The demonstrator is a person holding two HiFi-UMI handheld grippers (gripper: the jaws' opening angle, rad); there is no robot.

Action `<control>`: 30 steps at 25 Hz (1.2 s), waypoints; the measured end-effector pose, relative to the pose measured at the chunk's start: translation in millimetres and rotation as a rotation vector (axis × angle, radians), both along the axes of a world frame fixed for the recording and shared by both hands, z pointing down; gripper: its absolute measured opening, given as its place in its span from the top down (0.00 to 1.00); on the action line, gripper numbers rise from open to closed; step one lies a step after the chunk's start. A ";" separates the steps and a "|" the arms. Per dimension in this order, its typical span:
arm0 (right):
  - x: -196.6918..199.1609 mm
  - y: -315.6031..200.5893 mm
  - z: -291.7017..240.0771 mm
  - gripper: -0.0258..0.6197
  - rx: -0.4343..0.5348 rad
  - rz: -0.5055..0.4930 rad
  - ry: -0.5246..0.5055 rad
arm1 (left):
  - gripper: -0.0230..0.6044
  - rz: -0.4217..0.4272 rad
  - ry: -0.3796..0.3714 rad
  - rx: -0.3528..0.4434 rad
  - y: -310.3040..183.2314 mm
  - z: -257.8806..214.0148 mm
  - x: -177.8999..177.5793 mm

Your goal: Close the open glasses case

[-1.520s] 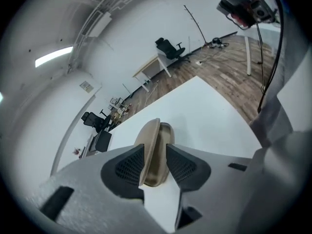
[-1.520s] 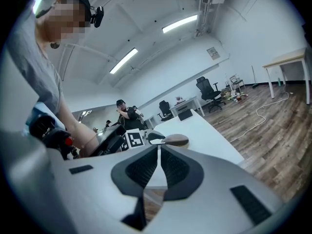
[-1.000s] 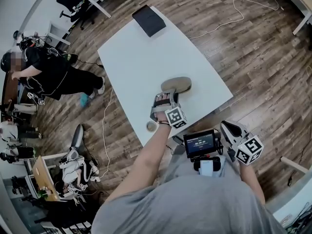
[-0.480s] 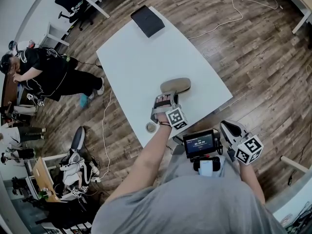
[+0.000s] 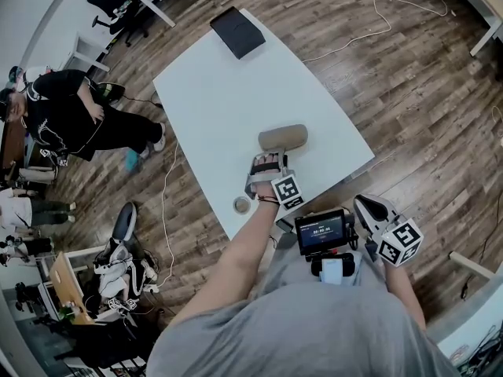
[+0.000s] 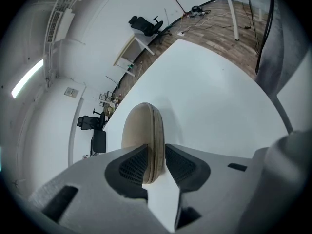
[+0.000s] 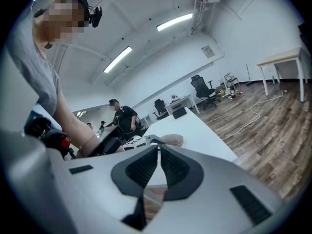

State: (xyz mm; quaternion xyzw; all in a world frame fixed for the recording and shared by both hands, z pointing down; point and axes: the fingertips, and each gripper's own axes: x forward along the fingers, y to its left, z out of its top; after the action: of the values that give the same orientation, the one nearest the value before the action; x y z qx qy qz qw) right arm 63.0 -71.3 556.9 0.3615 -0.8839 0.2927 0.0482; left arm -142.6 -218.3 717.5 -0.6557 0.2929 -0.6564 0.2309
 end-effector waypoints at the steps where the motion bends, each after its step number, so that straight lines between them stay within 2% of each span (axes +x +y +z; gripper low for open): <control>1: -0.6 -0.1 -0.8 0.91 -0.001 0.000 0.002 | 0.77 0.002 -0.002 0.000 0.3 0.6 -0.3; 30: -5.1 4.4 -6.6 0.91 0.024 -0.008 0.044 | 0.77 0.008 0.002 -0.004 -0.8 1.8 1.6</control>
State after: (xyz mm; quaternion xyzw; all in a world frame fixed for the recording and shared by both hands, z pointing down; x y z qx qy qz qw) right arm 57.9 -66.8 550.4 0.3650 -0.8875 0.2740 0.0642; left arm -141.0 -219.1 719.3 -0.6578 0.2894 -0.6555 0.2320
